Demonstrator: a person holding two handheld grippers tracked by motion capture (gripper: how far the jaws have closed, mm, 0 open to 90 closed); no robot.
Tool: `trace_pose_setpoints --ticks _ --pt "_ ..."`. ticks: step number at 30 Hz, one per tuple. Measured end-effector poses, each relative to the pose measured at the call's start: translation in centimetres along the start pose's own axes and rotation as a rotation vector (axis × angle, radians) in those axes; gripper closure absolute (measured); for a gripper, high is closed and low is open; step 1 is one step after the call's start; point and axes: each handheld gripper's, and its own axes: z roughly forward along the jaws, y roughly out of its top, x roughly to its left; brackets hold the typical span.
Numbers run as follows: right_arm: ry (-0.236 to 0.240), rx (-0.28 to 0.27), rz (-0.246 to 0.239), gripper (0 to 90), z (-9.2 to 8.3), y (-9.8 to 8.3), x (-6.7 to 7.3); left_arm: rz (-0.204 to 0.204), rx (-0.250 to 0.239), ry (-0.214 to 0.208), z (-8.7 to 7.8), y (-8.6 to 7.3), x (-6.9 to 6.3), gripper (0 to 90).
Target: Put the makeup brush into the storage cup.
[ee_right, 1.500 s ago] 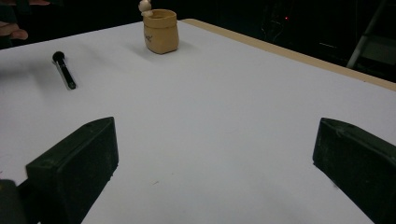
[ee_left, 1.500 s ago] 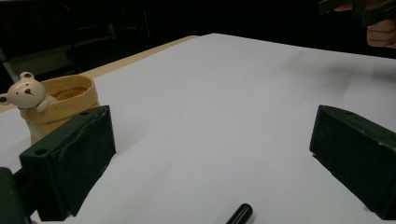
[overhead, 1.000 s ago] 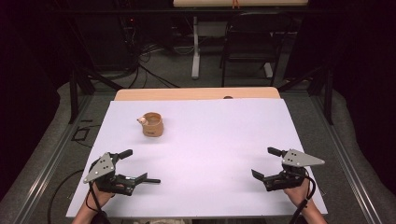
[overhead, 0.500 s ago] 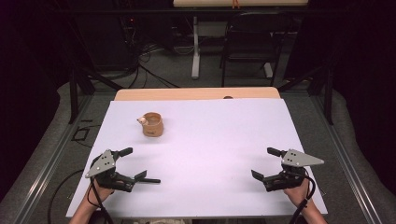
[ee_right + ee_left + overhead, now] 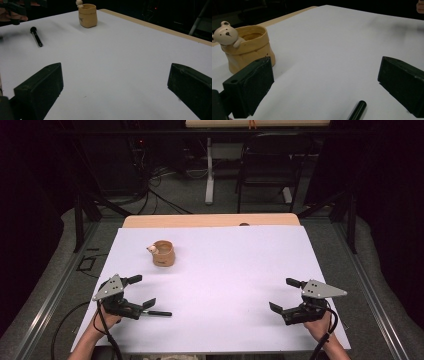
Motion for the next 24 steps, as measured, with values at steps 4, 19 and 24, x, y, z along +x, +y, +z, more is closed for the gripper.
trace_pose_setpoints --ticks 4,19,24 --pt "0.001 0.001 -0.001 0.0 0.0 0.0 0.0 0.011 0.015 -0.011 0.1 0.3 0.3 0.2" --pt "0.004 0.002 -0.001 0.0 0.0 0.0 0.0 0.051 0.105 -0.029 0.4 0.9 1.5 0.5" --pt "0.006 0.005 -0.001 0.0 0.0 0.0 0.0 0.085 0.176 -0.048 0.5 1.5 1.5 0.4"
